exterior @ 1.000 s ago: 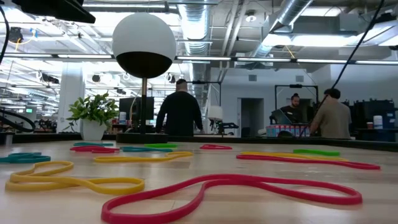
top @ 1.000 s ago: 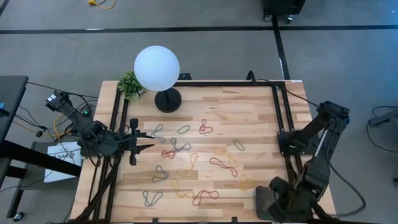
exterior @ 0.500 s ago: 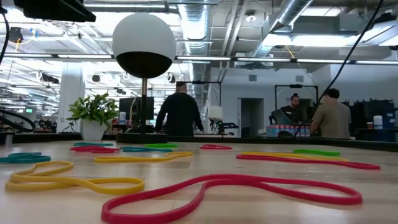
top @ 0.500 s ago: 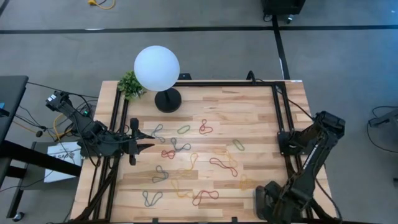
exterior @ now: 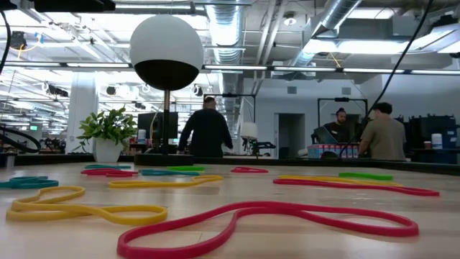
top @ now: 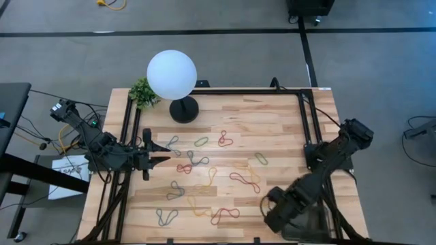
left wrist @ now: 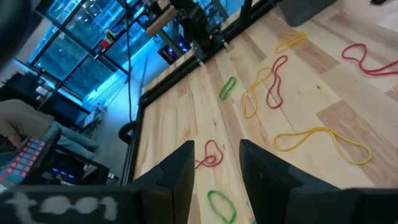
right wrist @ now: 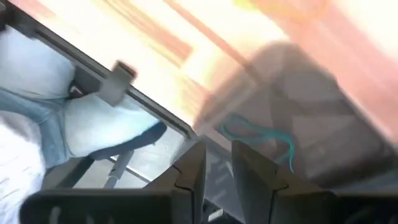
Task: Pick and place items into bin
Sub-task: Put the blue rubber band into the black bin
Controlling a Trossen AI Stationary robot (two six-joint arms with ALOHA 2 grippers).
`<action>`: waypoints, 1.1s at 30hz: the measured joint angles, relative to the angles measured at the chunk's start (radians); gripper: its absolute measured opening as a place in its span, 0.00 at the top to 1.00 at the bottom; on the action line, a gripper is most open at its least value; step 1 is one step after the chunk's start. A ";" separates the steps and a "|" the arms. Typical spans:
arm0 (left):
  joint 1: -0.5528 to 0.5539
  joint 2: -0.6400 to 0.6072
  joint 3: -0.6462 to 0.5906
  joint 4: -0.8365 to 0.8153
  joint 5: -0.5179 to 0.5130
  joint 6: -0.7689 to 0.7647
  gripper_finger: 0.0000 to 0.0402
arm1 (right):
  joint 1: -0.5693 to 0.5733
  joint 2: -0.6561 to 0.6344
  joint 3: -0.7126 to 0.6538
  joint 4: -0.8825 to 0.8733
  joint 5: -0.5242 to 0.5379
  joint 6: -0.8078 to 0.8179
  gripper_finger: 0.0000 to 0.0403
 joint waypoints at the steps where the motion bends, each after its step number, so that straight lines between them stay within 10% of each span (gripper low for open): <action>1: 0.000 0.000 0.000 0.000 0.000 0.000 0.70 | -0.021 0.000 0.002 0.000 0.007 -0.033 0.82; 9: 0.000 0.000 0.000 0.000 0.000 -0.003 0.70 | -0.219 0.000 0.004 0.011 0.219 -0.454 0.82; 16: 0.000 0.000 0.000 0.000 0.001 -0.035 0.70 | -0.423 0.031 0.006 0.278 0.609 -0.924 0.82; 24: 0.000 0.000 0.000 0.000 0.021 -0.052 0.70 | -0.596 0.265 0.006 0.934 0.392 -1.390 0.82; 33: 0.000 0.000 0.000 0.000 0.063 -0.052 0.70 | -0.679 0.467 0.081 0.979 0.245 -1.414 0.82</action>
